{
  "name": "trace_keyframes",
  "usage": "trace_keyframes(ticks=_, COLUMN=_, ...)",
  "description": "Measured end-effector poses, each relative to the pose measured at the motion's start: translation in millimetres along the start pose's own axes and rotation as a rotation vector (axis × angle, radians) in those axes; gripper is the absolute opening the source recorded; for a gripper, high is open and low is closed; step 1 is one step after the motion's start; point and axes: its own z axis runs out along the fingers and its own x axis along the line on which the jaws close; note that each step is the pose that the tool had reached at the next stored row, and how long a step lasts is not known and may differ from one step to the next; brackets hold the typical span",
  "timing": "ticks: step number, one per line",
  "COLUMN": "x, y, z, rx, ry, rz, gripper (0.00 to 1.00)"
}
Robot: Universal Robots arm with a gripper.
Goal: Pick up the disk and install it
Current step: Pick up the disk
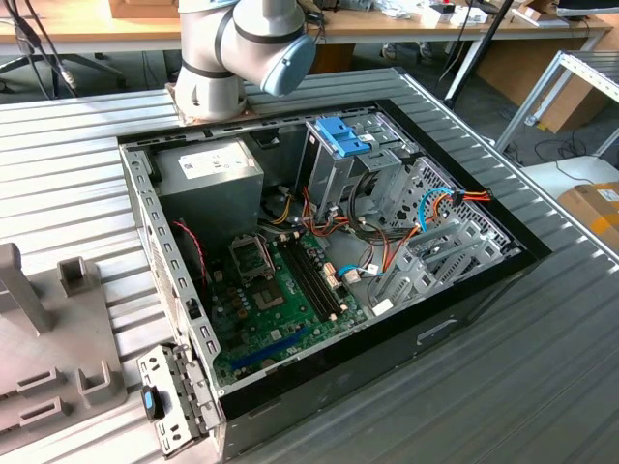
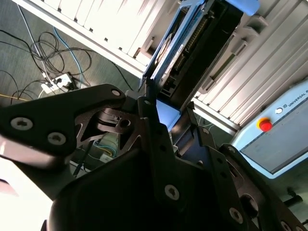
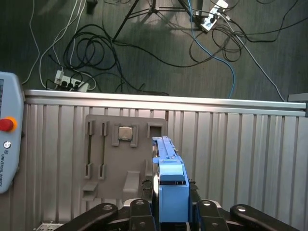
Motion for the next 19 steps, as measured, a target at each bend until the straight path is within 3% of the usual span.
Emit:
trace_keyframes(ticks=8, x=0.4, y=-21.8, z=0.2, rx=0.0, ry=-0.0001, rz=0.0, gripper=0.37)
trace_keyframes(ticks=19, x=2.1, y=-60.7, z=0.4, rx=-0.0001, ry=0.0, rz=-0.001, gripper=0.37)
